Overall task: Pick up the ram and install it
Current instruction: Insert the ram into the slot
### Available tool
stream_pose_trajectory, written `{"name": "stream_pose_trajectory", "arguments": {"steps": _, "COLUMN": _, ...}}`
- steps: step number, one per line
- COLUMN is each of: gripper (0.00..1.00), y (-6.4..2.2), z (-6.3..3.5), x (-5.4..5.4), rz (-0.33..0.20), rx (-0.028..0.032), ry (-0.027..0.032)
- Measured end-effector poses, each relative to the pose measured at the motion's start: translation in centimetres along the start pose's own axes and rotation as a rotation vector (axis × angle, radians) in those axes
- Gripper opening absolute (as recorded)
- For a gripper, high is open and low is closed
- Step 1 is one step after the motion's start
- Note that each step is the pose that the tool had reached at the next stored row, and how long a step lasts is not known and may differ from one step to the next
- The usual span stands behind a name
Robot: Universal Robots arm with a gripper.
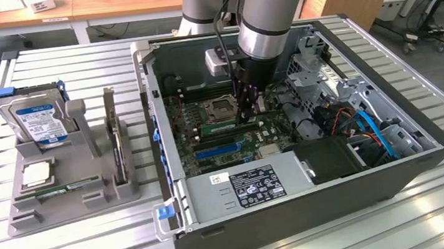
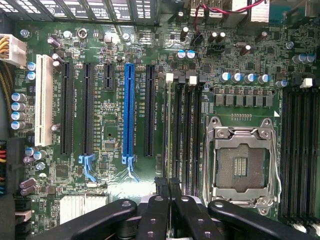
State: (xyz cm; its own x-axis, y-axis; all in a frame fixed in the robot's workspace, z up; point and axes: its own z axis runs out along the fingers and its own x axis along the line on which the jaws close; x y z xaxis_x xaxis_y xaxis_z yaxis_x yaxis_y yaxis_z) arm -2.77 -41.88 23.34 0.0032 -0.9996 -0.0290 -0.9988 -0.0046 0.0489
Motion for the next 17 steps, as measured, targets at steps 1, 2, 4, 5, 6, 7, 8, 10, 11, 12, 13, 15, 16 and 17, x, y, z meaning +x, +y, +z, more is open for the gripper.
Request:
{"name": "stream_pose_trajectory", "arguments": {"steps": 1, "gripper": 0.12, "y": 0.00, "z": 0.00, "x": 0.00, "rz": 0.000, "rx": 0.0000, "ry": 0.0000}}
{"name": "stream_pose_trajectory", "arguments": {"steps": 2, "gripper": 0.12, "y": 0.00, "z": 0.00, "x": 0.00, "rz": 0.000, "rx": 0.0000, "ry": 0.0000}}
{"name": "stream_pose_trajectory", "arguments": {"steps": 4, "gripper": 0.12, "y": 0.01, "z": 0.02, "x": 0.00, "rz": 0.000, "rx": 0.0001, "ry": -0.0001}}
{"name": "stream_pose_trajectory", "arguments": {"steps": 5, "gripper": 0.12, "y": 0.02, "z": 0.04, "x": 0.00, "rz": 0.000, "rx": 0.0001, "ry": -0.0002}}
{"name": "stream_pose_trajectory", "arguments": {"steps": 6, "gripper": 0.12, "y": 0.02, "z": 0.07, "x": 0.00, "rz": 0.000, "rx": 0.0001, "ry": -0.0002}}
{"name": "stream_pose_trajectory", "arguments": {"steps": 7, "gripper": 0.12, "y": 0.02, "z": 0.07, "x": 0.00, "rz": 0.000, "rx": 0.0001, "ry": -0.0001}}
{"name": "stream_pose_trajectory", "arguments": {"steps": 8, "gripper": 0.12, "y": 0.02, "z": 0.07, "x": 0.00, "rz": 0.000, "rx": 0.0000, "ry": 0.0000}}
{"name": "stream_pose_trajectory", "arguments": {"steps": 10, "gripper": 0.12, "y": 0.03, "z": 0.08, "x": 0.00, "rz": 0.000, "rx": 0.0001, "ry": 0.0001}}
{"name": "stream_pose_trajectory", "arguments": {"steps": 11, "gripper": 0.12, "y": 0.02, "z": 0.12, "x": 0.00, "rz": 0.000, "rx": 0.0002, "ry": -0.0003}}
{"name": "stream_pose_trajectory", "arguments": {"steps": 12, "gripper": 0.12, "y": 0.02, "z": 0.12, "x": 0.00, "rz": 0.000, "rx": 0.0001, "ry": -0.0002}}
{"name": "stream_pose_trajectory", "arguments": {"steps": 13, "gripper": 0.12, "y": 0.03, "z": 0.12, "x": 0.00, "rz": 0.000, "rx": 0.0001, "ry": -0.0001}}
{"name": "stream_pose_trajectory", "arguments": {"steps": 15, "gripper": 0.12, "y": 0.03, "z": 0.13, "x": 0.00, "rz": 0.000, "rx": 0.0001, "ry": 0.0000}}
{"name": "stream_pose_trajectory", "arguments": {"steps": 16, "gripper": 0.12, "y": 0.02, "z": 0.18, "x": 0.00, "rz": 0.000, "rx": 0.0002, "ry": -0.0003}}
{"name": "stream_pose_trajectory", "arguments": {"steps": 17, "gripper": 0.12, "y": 0.02, "z": 0.23, "x": 0.00, "rz": 0.000, "rx": 0.0001, "ry": -0.0003}}
